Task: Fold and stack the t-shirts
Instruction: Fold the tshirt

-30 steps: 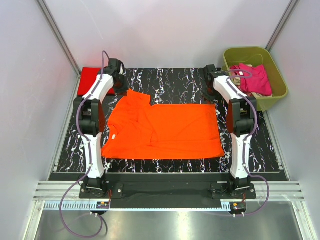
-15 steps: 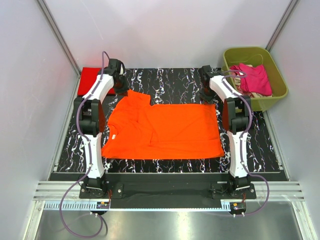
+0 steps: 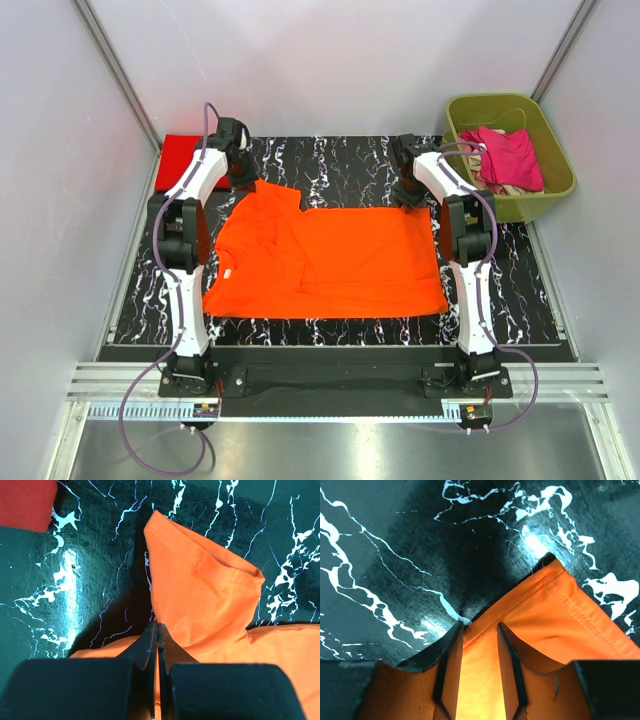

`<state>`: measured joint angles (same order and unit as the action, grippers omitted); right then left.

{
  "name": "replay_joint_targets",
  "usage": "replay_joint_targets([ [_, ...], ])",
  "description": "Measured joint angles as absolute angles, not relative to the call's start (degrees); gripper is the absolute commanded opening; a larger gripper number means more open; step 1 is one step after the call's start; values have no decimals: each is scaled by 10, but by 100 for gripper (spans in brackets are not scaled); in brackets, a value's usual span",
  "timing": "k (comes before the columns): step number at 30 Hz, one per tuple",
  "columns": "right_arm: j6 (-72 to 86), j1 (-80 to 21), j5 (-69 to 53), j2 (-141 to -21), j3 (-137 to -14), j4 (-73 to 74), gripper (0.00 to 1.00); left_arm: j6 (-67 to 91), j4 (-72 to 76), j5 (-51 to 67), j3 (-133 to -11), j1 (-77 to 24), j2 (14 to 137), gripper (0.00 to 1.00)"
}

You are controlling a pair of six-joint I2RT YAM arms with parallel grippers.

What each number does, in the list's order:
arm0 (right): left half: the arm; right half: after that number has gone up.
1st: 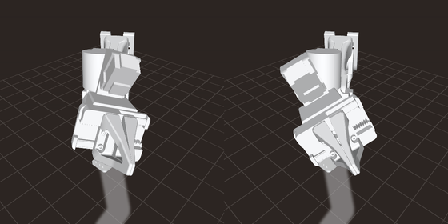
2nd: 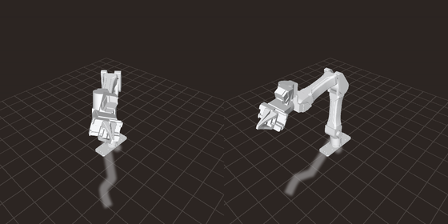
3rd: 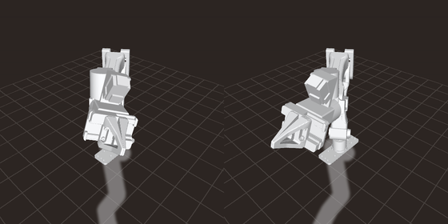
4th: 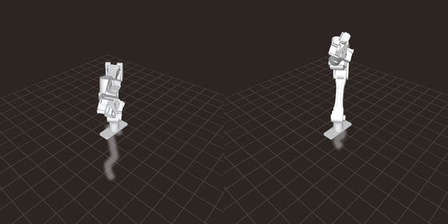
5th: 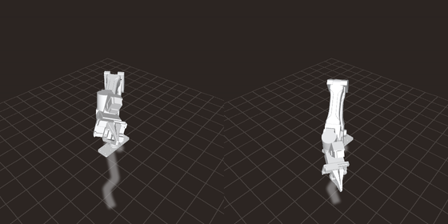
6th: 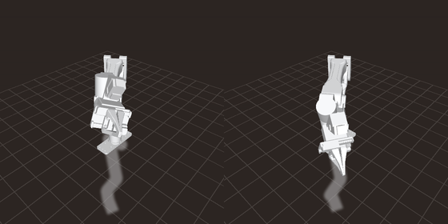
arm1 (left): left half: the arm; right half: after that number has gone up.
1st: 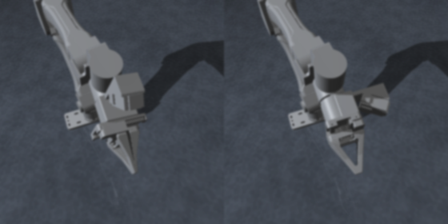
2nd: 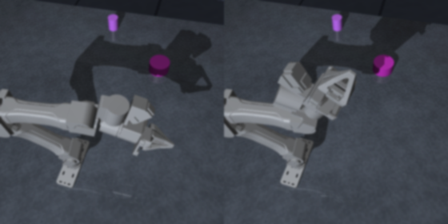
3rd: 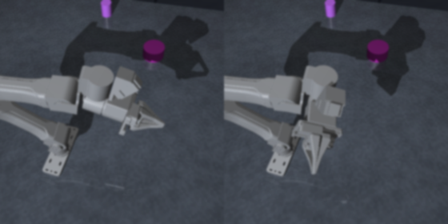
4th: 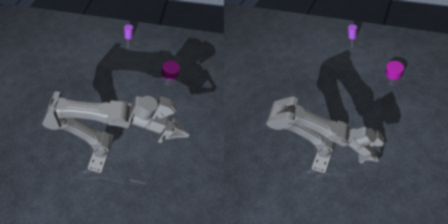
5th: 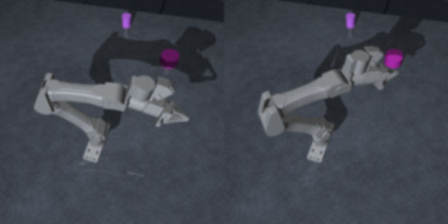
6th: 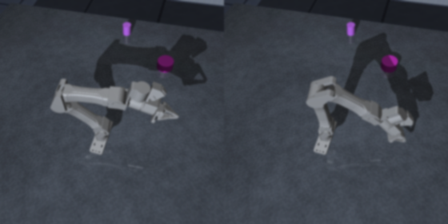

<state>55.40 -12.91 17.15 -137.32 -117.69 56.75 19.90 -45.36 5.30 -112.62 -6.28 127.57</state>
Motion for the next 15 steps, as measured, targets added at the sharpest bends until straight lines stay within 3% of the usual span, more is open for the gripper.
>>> replay_joint_targets([
  [8, 529, -129, 172, -1386, -1198, 575, 31, 199, -454, 53, -1124, -63, 1275, 0],
  [13, 514, -129, 171, -1386, -1198, 580, 7, 199, -454, 53, -1119, -63, 1269, 0],
  [15, 509, -129, 170, -1386, -1198, 580, 3, 199, -454, 53, -1119, -63, 1266, 0],
])
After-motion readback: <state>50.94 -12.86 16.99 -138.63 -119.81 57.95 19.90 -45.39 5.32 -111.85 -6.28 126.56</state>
